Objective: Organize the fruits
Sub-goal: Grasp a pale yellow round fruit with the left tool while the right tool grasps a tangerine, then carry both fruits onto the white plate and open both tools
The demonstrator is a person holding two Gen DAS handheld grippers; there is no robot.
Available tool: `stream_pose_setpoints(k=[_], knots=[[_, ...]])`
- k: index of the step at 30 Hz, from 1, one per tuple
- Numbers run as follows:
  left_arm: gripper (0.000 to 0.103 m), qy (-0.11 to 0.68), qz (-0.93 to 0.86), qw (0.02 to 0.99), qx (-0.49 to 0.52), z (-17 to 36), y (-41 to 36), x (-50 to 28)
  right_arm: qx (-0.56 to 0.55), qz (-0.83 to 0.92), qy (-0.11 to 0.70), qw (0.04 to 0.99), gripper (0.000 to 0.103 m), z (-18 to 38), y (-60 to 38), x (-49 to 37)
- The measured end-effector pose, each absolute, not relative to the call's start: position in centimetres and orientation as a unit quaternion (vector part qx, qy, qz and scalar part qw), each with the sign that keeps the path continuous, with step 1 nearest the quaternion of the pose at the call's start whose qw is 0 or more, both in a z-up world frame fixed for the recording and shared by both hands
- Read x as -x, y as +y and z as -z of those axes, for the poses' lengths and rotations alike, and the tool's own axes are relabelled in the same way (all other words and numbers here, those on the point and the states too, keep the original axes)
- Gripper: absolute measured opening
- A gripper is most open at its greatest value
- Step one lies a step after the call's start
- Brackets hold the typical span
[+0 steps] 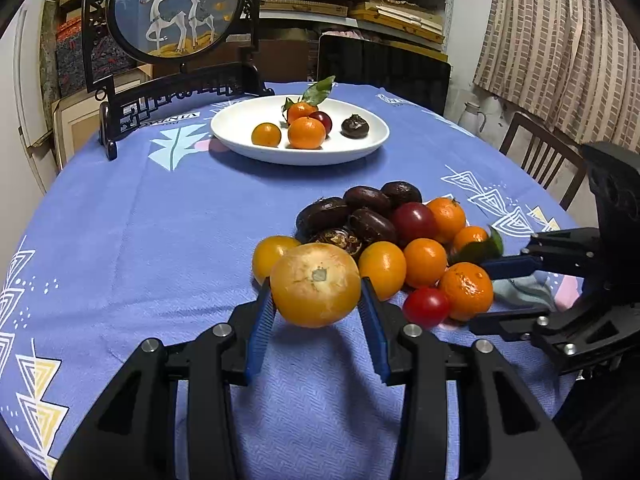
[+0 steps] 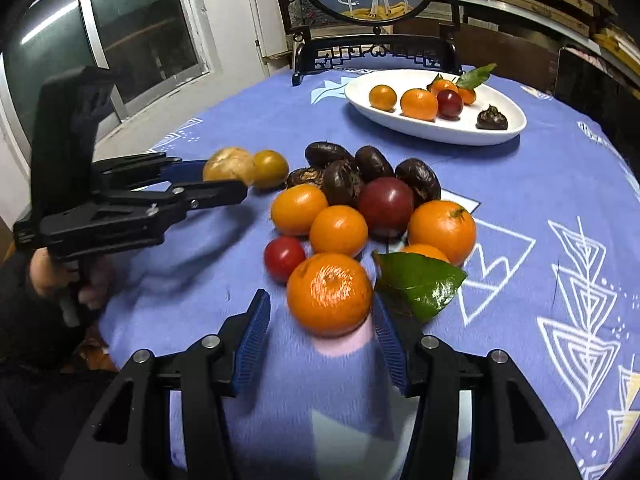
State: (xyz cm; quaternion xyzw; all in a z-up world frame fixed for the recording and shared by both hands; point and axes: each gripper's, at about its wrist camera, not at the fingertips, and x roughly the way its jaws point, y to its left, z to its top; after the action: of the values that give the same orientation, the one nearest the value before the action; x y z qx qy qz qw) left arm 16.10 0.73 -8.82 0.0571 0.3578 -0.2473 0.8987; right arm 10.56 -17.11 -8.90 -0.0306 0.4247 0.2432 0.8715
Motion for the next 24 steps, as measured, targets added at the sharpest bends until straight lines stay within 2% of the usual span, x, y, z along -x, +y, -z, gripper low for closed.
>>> stream_pose_setpoints(k=[3, 5, 10, 18, 24], knots=[[0.041, 0.358, 0.247, 0.898, -0.059, 8.9, 0.7, -16.1, 0.041, -0.233, 0.425, 0.874, 0.052, 9.1, -16.5, -11.1], [0.041, 0.359, 0.246, 0.898, -0.058, 8.9, 0.7, -16.1, 0.044, -0.227, 0.423, 0.876, 0.046, 9.2, -16.4, -11.2], [0.041, 0.356, 0.244, 0.901, -0.050, 8.6, 1.0, -16.0, -0.015, -0.243, 0.427, 0.871, 0.046, 8.9, -18.3, -11.0], [0.041, 0.353, 0.250, 0.901, -0.023, 7.7, 2.0, -15.8, -0.106, -0.290, 0.376, 0.874, 0.046, 4.8, -24.0, -8.6], [0.041, 0.327, 0.259, 0.908, -0.028, 4.4, 1.2, -16.6, -0.112, -0.261, 0.350, 0.893, 0.046, 2.3, -27.0, -10.4]])
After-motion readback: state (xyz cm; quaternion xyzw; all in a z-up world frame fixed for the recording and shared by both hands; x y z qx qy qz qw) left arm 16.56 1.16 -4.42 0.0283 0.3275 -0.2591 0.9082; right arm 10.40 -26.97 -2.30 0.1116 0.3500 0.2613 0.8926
